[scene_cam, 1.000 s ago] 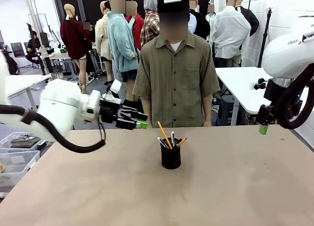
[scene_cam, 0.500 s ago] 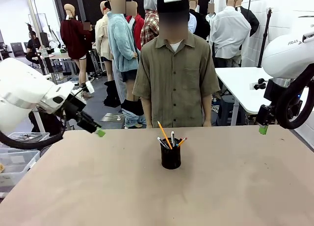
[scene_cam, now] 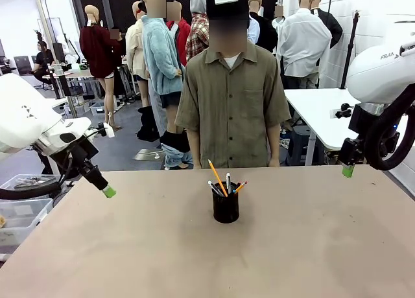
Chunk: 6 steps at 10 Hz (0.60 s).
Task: Place the pens into the pen holder.
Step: Pick up a writing instrument from the table and place it into the Pen holder.
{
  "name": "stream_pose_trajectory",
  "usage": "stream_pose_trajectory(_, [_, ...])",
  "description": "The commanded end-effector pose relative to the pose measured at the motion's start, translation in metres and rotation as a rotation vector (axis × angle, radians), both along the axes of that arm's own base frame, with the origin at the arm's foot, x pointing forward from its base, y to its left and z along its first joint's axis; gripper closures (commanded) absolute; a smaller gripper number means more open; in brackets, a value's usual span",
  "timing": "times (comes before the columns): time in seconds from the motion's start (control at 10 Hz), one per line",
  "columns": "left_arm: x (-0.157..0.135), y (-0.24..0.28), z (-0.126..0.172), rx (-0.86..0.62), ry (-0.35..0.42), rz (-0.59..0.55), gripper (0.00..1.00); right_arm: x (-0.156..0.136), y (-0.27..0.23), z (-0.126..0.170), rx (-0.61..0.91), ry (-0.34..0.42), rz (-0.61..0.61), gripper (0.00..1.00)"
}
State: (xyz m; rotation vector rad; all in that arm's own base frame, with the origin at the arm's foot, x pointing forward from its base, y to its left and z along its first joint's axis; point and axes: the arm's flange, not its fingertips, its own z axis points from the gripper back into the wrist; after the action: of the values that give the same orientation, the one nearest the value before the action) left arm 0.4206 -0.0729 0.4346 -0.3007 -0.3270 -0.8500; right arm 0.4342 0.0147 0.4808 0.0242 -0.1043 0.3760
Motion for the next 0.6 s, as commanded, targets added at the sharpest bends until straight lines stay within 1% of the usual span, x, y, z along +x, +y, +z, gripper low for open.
stream_pose_trajectory(0.0, [-0.011, -0.001, -0.003, 0.047, 0.036, 0.013, 0.24, 0.0, 0.001, 0.002, -0.01, 0.01, -0.004, 0.0])
stream_pose_trajectory(0.1, [0.0, 0.0, 0.0, 0.0, 0.0, 0.0, 0.24, 0.0, 0.001, 0.002, -0.01, 0.01, -0.004, 0.0])
stream_pose_trajectory(0.5, [0.0, 0.0, 0.0, 0.0, 0.0, 0.0, 0.24, 0.0, 0.001, 0.002, -0.01, 0.01, -0.004, 0.0])
